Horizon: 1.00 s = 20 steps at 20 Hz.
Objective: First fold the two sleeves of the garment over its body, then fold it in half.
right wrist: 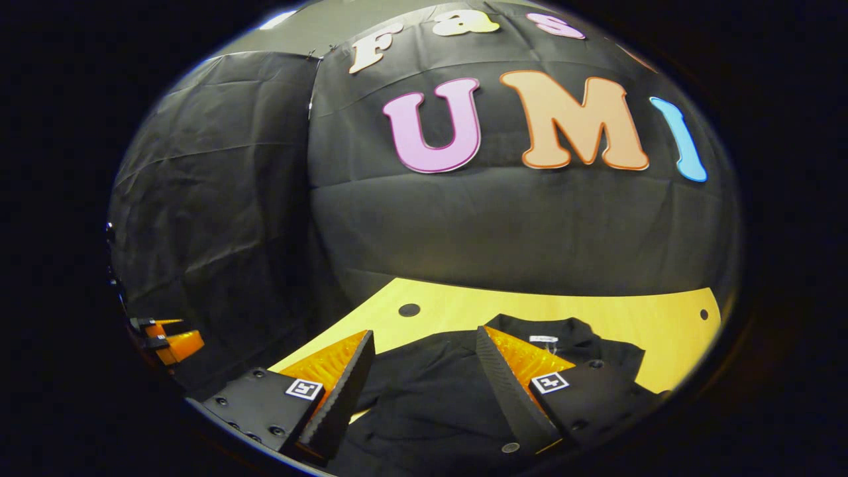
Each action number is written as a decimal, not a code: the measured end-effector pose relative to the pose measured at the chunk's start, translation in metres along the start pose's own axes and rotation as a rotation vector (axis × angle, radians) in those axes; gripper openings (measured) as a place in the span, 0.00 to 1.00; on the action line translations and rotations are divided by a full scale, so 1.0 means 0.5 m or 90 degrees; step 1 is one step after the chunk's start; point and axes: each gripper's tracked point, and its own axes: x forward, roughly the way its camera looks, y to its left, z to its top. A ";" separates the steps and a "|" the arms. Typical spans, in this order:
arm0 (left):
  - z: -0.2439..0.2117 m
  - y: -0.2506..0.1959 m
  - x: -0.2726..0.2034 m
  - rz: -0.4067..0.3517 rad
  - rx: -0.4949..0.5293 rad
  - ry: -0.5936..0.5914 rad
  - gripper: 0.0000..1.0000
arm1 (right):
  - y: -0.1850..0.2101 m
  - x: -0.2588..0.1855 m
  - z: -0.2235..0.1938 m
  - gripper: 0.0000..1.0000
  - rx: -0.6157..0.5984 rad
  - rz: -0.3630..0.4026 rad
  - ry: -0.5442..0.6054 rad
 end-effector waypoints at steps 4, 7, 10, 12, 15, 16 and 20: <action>-0.063 0.014 0.033 0.008 0.013 0.046 0.92 | -0.057 -0.043 -0.025 0.98 -0.011 -0.035 0.008; -0.107 0.009 0.043 0.002 0.011 0.076 0.93 | -0.081 -0.068 -0.049 0.98 -0.017 -0.054 0.023; -0.160 0.008 0.062 0.002 0.010 0.112 0.93 | -0.089 -0.084 -0.064 0.98 -0.016 -0.064 0.032; -0.201 0.011 0.065 0.003 0.007 0.139 0.93 | -0.092 -0.093 -0.074 0.98 -0.020 -0.068 0.039; -0.261 0.026 0.075 0.016 0.000 0.195 0.92 | -0.090 -0.106 -0.077 0.98 -0.016 -0.069 0.040; -0.277 0.022 0.080 0.016 -0.008 0.208 0.93 | -0.091 -0.109 -0.079 0.98 -0.015 -0.072 0.040; -0.346 0.007 0.077 0.007 -0.048 0.258 0.96 | -0.091 -0.119 -0.063 0.98 -0.012 -0.081 0.019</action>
